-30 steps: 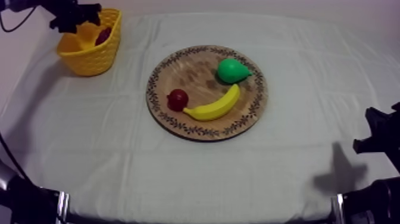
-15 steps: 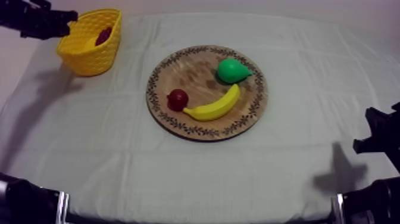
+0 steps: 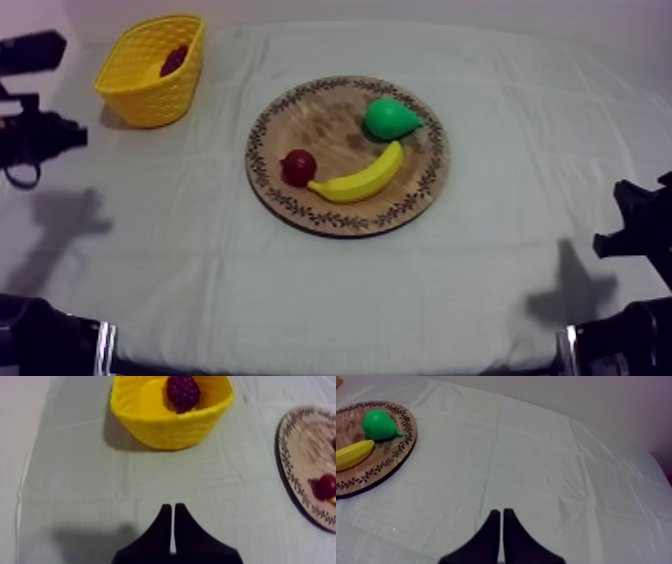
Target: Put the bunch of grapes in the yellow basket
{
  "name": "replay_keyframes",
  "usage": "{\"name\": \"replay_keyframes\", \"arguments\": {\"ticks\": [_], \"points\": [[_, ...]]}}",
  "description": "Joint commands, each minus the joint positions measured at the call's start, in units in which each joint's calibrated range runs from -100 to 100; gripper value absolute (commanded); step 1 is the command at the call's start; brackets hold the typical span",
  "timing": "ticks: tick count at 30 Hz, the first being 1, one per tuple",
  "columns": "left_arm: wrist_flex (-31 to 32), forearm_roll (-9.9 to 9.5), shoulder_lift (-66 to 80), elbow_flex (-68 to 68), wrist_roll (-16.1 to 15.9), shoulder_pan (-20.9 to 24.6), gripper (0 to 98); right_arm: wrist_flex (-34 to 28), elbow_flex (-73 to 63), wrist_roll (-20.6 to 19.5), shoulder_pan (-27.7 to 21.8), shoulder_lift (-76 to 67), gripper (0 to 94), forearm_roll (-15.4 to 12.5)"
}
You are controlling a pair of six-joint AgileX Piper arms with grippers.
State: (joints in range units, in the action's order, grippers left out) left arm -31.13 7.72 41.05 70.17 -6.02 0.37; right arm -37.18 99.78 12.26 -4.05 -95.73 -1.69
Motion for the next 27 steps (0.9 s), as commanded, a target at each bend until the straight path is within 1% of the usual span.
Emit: {"name": "replay_keyframes", "arguments": {"ticks": [1,7,11,15,18,20,22,24,27], "points": [[1.01,0.02,10.43,9.18,-0.21,-0.85,0.0,0.0,-0.01,-0.01,-0.01,-0.02,0.5,0.01],[1.84,-0.08,22.59,17.68,-0.03,-4.1,0.0,0.0,-0.01,0.02,-0.01,-0.02,0.5,0.01],[1.45,-1.28,30.06,21.15,1.07,-6.2,0.0,0.0,-0.01,0.02,-0.01,-0.02,0.5,0.01],[0.52,-1.99,36.8,24.05,2.23,-6.28,0.0,0.0,-0.01,0.02,-0.01,-0.02,0.5,0.01],[-0.39,-3.91,41.02,26.19,4.25,-6.43,0.0,0.0,-0.01,0.0,-0.01,-0.02,0.5,0.01],[-1.51,-6.29,43.28,27.13,6.07,-6.67,0.0,0.0,-0.01,0.01,-0.01,-0.02,0.5,0.01],[-2.25,-7.73,45.04,27.78,7.08,-6.99,0.0,0.0,-0.01,0.0,-0.01,-0.02,0.5,0.01],[-2.88,-8.56,46.91,28.14,7.7,-7.23,0.0,0.0,-0.01,0.0,-0.01,-0.02,0.5,0.01],[-3.46,-9.09,50.11,28.44,8.15,-7.57,0.0,0.0,-0.01,0.0,-0.01,-0.02,0.5,0.01]]}}
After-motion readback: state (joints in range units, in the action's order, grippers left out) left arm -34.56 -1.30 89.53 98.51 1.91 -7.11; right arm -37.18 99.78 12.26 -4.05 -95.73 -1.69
